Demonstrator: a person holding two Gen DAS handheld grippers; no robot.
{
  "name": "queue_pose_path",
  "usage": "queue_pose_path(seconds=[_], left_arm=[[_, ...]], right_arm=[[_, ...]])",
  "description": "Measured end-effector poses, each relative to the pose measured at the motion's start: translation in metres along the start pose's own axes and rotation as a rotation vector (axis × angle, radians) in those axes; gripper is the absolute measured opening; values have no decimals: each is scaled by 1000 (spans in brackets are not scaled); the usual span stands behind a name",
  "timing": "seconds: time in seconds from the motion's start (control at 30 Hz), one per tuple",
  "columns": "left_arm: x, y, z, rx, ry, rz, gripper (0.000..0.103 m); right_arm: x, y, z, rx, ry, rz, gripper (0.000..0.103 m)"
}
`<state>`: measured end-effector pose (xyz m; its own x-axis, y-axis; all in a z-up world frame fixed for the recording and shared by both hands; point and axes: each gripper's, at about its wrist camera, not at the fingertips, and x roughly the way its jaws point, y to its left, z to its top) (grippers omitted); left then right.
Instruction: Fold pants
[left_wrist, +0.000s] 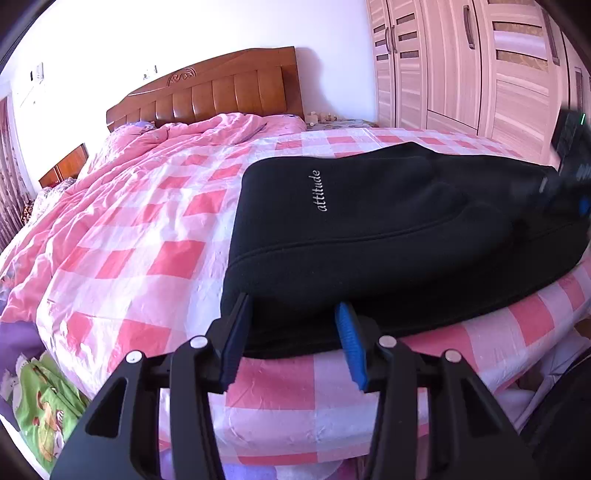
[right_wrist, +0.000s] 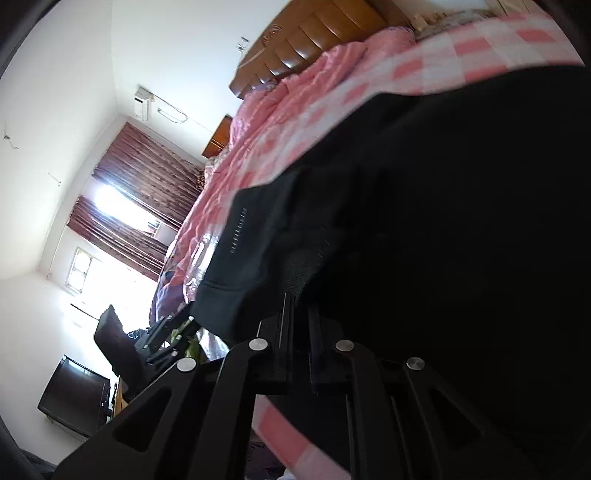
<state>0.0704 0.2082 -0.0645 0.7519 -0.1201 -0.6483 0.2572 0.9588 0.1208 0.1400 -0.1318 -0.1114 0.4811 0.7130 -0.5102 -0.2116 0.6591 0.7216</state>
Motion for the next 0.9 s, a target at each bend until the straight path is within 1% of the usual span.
queue_pose_path(seconds=[0.07, 0.13, 0.2, 0.27, 0.3, 0.33, 0.37, 0.4, 0.43, 0.47, 0.5, 0.57, 0.6, 0.63, 0.67, 0.73, 0.77, 0.8, 0.87, 0.9], left_arm=[[-1, 0, 1, -6, 0, -2, 46], [-5, -4, 2, 23, 11, 20, 45], [-7, -2, 1, 25, 16, 21, 43], [-9, -1, 1, 25, 15, 19, 43], [-10, -1, 1, 24, 14, 13, 43], [-11, 0, 1, 21, 12, -1, 43], [-13, 1, 1, 17, 12, -28, 43], [-17, 1, 2, 10, 5, -65, 49], [-21, 2, 3, -3, -8, -91, 58], [-27, 3, 6, -22, -25, -112, 81], [-35, 5, 10, -50, -52, -145, 96], [-50, 12, 19, -116, -126, -228, 99], [-54, 17, 23, -156, -153, -259, 102], [-55, 23, 28, -209, -176, -286, 102], [-53, 27, 32, -243, -180, -295, 102], [-39, 38, 43, -335, -145, -293, 102], [-31, 39, 48, -355, -121, -276, 102], [-17, 38, 54, -362, -75, -227, 102], [-2, 34, 60, -355, -8, -160, 101], [6, 29, 63, -342, 21, -135, 101]], right_arm=[[0, 2, 0, -9, -1, 5, 9], [-10, 18, 1, -54, -21, 21, 9], [-19, 30, 0, -98, -48, 11, 9], [-18, 26, -4, -97, -40, -9, 9], [-14, 16, -11, -74, -14, -33, 9], [-9, 6, -14, -45, 2, -41, 5], [-9, 0, -17, -28, -4, -27, 4], [-12, 3, -17, -47, -5, -28, 7], [-14, 8, -16, -67, 9, -43, 17], [-16, 14, -15, -96, 26, -64, 18], [-21, 21, -14, -123, 34, -95, 22], [-32, 26, -10, -148, 8, -128, 47], [-41, 27, -6, -145, -27, -135, 88], [-45, 26, -3, -138, -55, -141, 99], [-48, 24, 1, -132, -76, -141, 99], [-43, 19, 8, -113, -47, -125, 99], [-39, 16, 11, -101, -34, -115, 99], [-30, 13, 13, -91, 8, -116, 99], [-12, 13, 15, -98, 87, -125, 99], [-5, 16, 16, -115, 111, -138, 99]])
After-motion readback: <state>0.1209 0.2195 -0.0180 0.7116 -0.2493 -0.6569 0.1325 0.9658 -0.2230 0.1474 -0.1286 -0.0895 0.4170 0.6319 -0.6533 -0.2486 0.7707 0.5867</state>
